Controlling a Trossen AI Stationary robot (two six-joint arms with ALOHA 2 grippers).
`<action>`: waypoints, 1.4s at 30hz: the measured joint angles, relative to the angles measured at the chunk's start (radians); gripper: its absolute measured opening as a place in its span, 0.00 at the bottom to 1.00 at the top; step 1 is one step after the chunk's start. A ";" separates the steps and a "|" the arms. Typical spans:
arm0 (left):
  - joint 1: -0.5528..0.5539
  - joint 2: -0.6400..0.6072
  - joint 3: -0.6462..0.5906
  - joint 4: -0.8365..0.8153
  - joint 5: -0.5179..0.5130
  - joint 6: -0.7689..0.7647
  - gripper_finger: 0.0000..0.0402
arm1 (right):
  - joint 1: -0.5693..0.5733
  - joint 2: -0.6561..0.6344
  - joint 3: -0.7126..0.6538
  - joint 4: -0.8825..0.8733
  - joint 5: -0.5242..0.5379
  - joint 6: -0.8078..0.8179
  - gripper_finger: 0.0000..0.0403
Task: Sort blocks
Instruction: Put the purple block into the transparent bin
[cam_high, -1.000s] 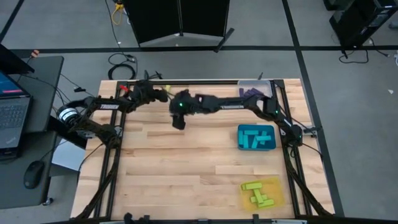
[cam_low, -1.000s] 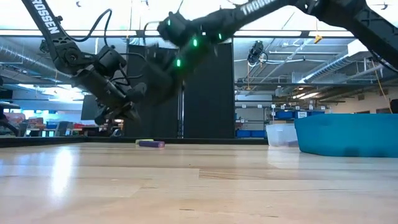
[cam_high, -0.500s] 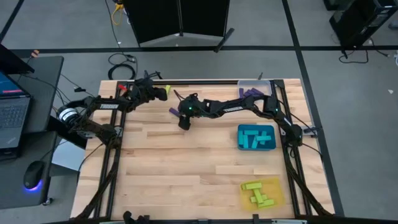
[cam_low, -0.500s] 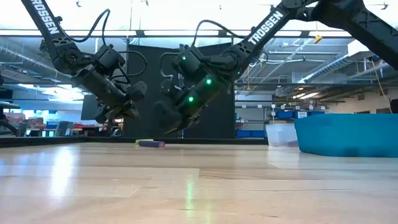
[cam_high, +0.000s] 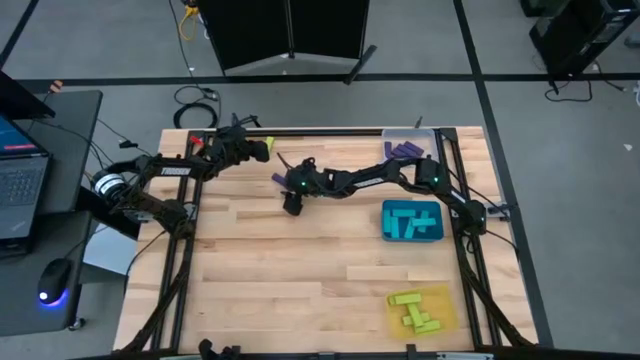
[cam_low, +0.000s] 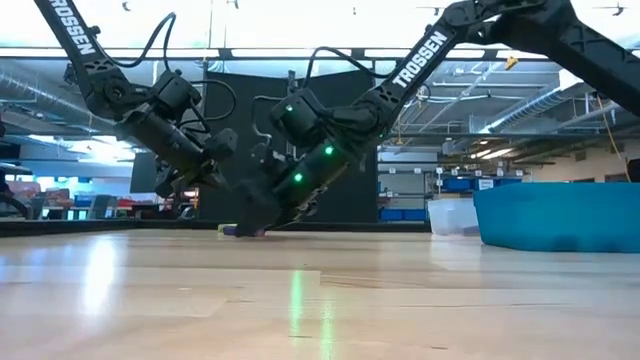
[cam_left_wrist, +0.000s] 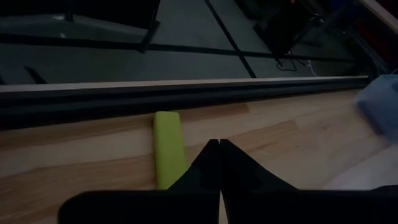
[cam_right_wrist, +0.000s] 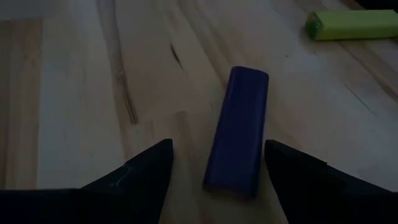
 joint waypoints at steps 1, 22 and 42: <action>0.000 0.000 0.000 0.000 0.002 0.000 0.01 | 0.002 0.000 0.000 -0.001 0.010 0.003 0.66; 0.000 0.000 0.000 -0.003 0.019 0.001 0.01 | 0.004 -0.006 -0.003 0.022 0.010 0.073 0.29; 0.000 0.000 0.000 0.003 0.022 0.001 0.01 | -0.014 -0.512 -0.079 -0.568 0.073 -0.077 0.29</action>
